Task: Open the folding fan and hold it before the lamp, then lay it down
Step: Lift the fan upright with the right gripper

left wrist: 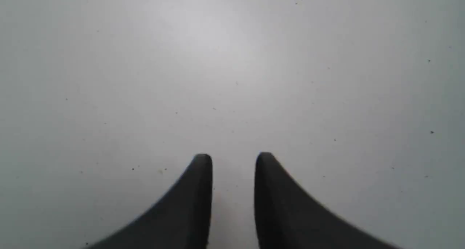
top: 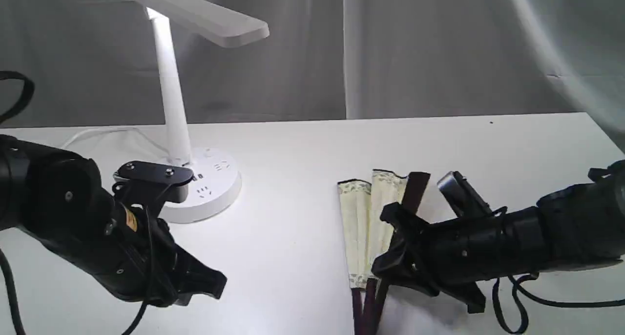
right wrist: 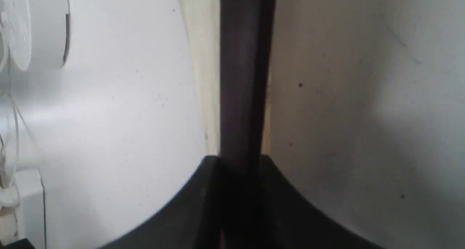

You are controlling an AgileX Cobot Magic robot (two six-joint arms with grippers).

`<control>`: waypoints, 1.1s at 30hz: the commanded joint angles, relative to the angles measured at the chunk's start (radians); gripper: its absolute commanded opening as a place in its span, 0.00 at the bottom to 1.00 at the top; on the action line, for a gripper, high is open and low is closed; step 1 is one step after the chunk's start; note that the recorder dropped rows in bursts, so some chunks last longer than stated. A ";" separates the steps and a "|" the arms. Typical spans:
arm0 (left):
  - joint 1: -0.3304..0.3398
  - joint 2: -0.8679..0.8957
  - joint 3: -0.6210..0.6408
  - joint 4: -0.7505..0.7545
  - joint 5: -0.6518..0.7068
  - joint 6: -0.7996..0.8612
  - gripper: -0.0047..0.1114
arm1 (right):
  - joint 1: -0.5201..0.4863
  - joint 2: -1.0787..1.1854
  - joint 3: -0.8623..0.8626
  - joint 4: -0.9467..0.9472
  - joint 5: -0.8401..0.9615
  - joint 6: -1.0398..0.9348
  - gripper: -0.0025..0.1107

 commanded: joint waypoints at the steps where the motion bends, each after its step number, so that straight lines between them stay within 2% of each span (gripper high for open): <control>1: -0.005 -0.003 -0.007 -0.005 -0.013 0.001 0.21 | 0.003 -0.040 0.006 -0.070 0.009 -0.017 0.03; 12: -0.005 -0.003 -0.007 -0.005 -0.028 0.001 0.21 | -0.012 -0.135 0.006 -0.080 0.124 -0.114 0.02; 19: -0.005 -0.003 -0.007 -0.005 -0.030 0.001 0.21 | -0.084 -0.149 0.006 -0.084 0.266 -0.123 0.02; 27: -0.005 -0.003 -0.007 -0.034 -0.046 0.001 0.21 | -0.155 -0.149 0.006 -0.085 0.472 -0.229 0.02; 33: -0.005 -0.003 -0.007 -0.057 -0.049 0.054 0.21 | -0.189 -0.149 0.006 -0.145 0.533 -0.241 0.02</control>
